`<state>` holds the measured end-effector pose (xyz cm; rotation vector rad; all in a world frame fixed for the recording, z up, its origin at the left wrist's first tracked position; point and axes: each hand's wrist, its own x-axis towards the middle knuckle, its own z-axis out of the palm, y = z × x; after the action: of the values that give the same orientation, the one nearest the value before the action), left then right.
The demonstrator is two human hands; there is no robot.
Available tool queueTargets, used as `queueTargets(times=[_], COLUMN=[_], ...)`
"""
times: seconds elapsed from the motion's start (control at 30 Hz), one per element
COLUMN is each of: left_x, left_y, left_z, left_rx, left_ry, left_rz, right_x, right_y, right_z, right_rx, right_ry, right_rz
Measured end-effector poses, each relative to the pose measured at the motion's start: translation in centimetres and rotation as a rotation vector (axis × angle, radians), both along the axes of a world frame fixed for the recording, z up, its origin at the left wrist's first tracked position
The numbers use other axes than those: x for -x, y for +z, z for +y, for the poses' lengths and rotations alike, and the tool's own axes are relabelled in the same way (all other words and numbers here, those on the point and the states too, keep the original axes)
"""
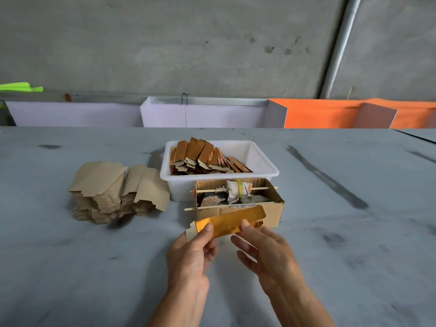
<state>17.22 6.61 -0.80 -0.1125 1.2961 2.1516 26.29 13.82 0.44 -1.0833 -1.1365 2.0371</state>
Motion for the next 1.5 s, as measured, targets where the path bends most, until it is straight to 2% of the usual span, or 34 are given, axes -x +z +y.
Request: queueTargets(times=[0.27, 0.47, 0.53, 0.73, 0.83, 1.07, 1.23, 1.4, 1.5], left_x=[1.1, 2.6, 3.1, 6.4, 7.7, 9.3, 9.6, 9.8, 9.7], left_y=[2.3, 4.5, 4.7, 4.5, 4.1, 3.1, 3.0, 3.1, 3.0], left_z=[1.3, 4.2, 5.2, 7.3, 7.7, 8.7, 8.8, 8.9, 8.5], left_rx=[-0.015, -0.021, 0.026, 0.344, 0.417, 0.463, 0.456, 0.448, 0.433], left_ry=[-0.06, 0.009, 0.0, 0.03, 0.077, 0.072, 0.071, 0.068, 0.071], left_rz=[0.073, 0.15, 0.252, 0.769, 0.891, 0.9, 0.844, 0.801, 0.785], right_x=[3.1, 6.4, 7.4, 10.8, 12.2, 15.4, 16.3, 16.1, 15.8], right_y=[3.8, 4.5, 4.8, 6.4, 6.8, 5.2, 4.1, 4.2, 4.6], right_z=[2.2, 3.2, 4.2, 11.0, 14.5, 19.3, 19.2, 17.6, 16.2], right_rx=[-0.193, -0.302, -0.335, -0.585, -0.681, -0.729, -0.771, -0.971, -1.131], right_ry=[-0.051, 0.008, -0.015, -0.072, -0.111, -0.111, -0.001, 0.246, 0.207], right_rz=[-0.049, -0.092, -0.117, -0.348, -0.495, -0.695, -0.808, -1.087, -1.116])
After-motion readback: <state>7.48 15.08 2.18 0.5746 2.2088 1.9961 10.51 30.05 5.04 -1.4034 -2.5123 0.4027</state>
